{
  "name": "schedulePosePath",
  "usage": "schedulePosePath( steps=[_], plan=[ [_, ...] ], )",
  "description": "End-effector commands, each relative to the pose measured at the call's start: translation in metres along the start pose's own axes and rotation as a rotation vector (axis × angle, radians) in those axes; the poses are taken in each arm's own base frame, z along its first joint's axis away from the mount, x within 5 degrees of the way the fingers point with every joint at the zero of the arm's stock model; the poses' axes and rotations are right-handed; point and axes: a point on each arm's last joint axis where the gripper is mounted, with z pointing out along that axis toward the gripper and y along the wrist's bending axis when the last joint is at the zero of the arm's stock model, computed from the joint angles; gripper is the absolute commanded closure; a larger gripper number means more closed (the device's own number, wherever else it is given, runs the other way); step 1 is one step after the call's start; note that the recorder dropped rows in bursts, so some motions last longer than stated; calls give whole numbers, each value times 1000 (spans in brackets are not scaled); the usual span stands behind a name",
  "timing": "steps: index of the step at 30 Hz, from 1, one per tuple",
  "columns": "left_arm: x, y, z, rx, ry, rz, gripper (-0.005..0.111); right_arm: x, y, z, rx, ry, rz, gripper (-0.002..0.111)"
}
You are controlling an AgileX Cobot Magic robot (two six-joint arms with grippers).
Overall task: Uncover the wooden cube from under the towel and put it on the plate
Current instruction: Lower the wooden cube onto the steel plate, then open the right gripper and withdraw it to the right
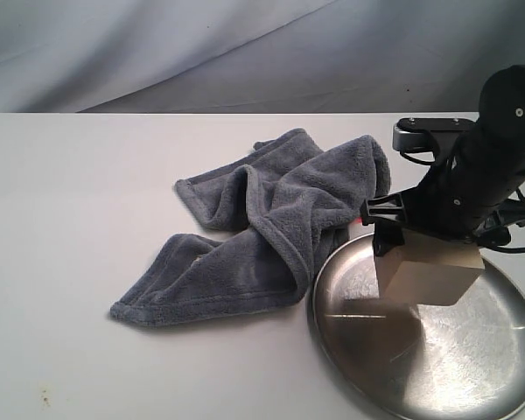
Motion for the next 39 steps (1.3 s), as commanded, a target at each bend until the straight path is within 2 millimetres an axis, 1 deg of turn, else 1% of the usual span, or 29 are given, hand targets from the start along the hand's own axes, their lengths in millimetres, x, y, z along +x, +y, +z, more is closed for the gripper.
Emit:
schedulePosePath(
  steps=[1, 2, 3, 6, 18, 22, 26, 28, 32, 36, 39],
  plan=[
    [1, 0, 0, 5, -2, -4, 107, -1, -2, -2, 2, -5, 5, 28],
    [1, 0, 0, 5, -2, -4, 107, 0, -2, -2, 2, -3, 7, 20],
    [1, 0, 0, 5, -2, -4, 107, 0, -3, -2, 3, -1, 7, 14],
    [1, 0, 0, 5, -2, -4, 107, 1, -3, -2, 5, 6, 7, 7],
    [1, 0, 0, 5, -2, -4, 107, 2, -3, -2, 9, 21, -1, 6],
    [1, 0, 0, 5, -2, -4, 107, 3, -4, -9, 12, 13, -30, 7],
    [1, 0, 0, 5, -2, -4, 107, 4, -6, -26, 25, -36, -60, 11],
    [1, 0, 0, 5, -2, -4, 107, 5, -8, -38, 29, -69, -69, 16],
    [1, 0, 0, 5, -2, -4, 107, 12, -10, -62, 24, -102, -70, 31],
    [1, 0, 0, 5, -2, -4, 107, 25, -14, -83, 32, -87, -102, 43],
    [1, 0, 0, 5, -2, -4, 107, 41, -18, -91, 31, -93, -104, 50]
  ],
)
